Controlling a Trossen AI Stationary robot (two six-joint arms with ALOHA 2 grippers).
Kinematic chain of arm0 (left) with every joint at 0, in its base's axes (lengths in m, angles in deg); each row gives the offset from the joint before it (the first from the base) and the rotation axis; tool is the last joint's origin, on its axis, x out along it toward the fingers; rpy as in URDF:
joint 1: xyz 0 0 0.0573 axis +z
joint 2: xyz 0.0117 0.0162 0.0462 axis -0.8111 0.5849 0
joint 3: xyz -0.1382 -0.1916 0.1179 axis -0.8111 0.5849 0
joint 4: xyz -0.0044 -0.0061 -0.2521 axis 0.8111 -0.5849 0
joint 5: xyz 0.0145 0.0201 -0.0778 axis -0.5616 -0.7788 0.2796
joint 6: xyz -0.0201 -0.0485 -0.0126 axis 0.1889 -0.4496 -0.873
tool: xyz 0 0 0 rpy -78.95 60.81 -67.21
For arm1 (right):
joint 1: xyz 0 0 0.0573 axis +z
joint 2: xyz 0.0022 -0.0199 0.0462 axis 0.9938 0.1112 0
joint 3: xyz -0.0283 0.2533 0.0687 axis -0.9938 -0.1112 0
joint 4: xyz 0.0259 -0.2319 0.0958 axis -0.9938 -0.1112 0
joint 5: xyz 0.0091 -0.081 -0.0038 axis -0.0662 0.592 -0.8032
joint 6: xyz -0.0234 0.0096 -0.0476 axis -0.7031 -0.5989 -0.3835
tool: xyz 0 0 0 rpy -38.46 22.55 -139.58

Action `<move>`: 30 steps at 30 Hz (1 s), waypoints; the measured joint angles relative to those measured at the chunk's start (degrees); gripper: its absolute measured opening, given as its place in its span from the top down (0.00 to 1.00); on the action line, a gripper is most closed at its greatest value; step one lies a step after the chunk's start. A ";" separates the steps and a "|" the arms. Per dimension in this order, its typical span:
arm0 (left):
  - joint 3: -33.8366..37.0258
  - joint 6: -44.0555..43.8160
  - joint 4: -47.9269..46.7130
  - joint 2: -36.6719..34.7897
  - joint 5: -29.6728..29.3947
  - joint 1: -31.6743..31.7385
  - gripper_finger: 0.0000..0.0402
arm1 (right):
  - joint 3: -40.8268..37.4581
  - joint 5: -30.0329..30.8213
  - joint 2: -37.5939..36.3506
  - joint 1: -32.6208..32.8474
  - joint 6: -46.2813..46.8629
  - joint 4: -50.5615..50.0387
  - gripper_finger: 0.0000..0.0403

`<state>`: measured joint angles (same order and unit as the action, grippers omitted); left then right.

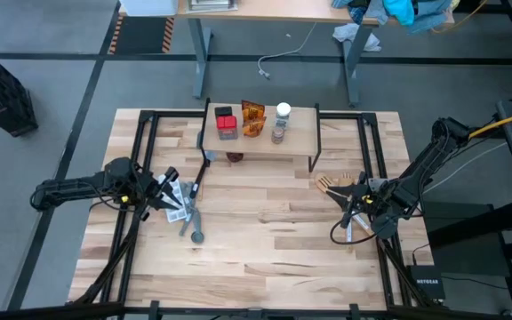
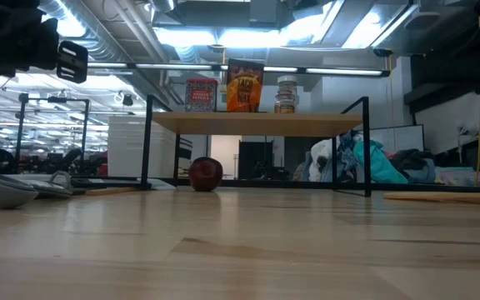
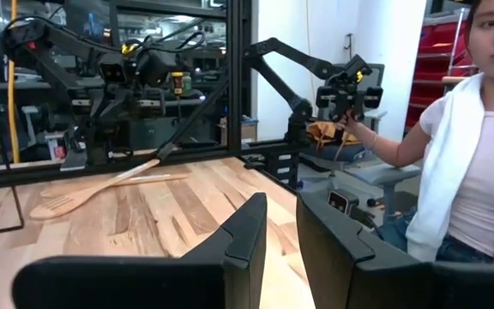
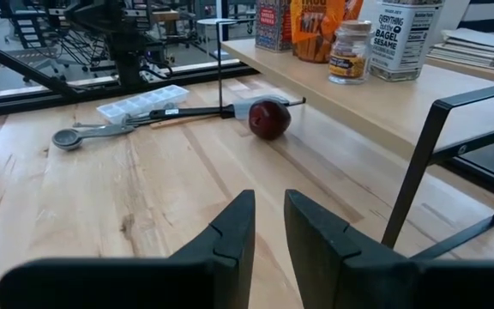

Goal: Shelf spices
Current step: Return to Home Position

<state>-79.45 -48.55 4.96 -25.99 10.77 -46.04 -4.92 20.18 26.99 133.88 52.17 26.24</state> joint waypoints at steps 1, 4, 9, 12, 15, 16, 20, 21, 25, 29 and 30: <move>0.00 -0.07 0.02 0.00 -0.28 0.00 0.85 | 0.00 0.02 0.00 0.00 -0.02 0.19 0.82; 0.00 -1.73 -0.01 0.00 -4.65 -0.02 0.85 | 0.00 0.00 -0.02 0.00 -0.22 1.02 0.82; 0.00 -1.92 -0.19 0.00 -9.58 0.02 0.85 | 0.00 -0.05 -0.02 0.00 -0.26 1.06 0.82; 0.00 -1.92 -0.40 0.00 -12.94 0.02 0.85 | 0.00 -0.03 -0.01 0.00 -0.30 1.04 0.82; 0.00 -1.81 -0.79 0.00 -17.13 0.02 0.85 | 0.00 -0.01 0.00 0.00 -0.52 1.04 0.82; 0.00 -1.71 -0.91 0.00 -18.11 0.02 0.85 | 0.00 -0.01 -0.01 0.00 -0.56 1.04 0.82; 0.00 -0.67 -1.09 0.00 -19.69 0.02 0.85 | 0.00 0.03 0.00 0.00 -0.93 1.14 0.82; 0.00 -0.39 -1.11 0.00 -19.76 0.02 0.85 | 0.00 0.27 0.00 0.00 -1.33 1.37 0.82; 0.00 -0.28 -1.44 0.00 -22.40 0.02 0.85 | 0.00 1.48 -0.02 -0.02 -1.89 2.14 0.82; 0.00 -0.68 -1.86 0.00 -25.25 0.02 0.85 | 0.00 1.49 -0.03 -0.01 -1.99 2.49 0.82; 0.00 -1.41 -1.86 0.00 -25.24 0.02 0.85 | 0.00 1.48 -0.14 0.00 -1.99 2.48 0.82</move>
<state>-79.45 -49.97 3.10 -25.99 -14.47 -46.02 -4.92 21.66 26.86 133.88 50.18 28.73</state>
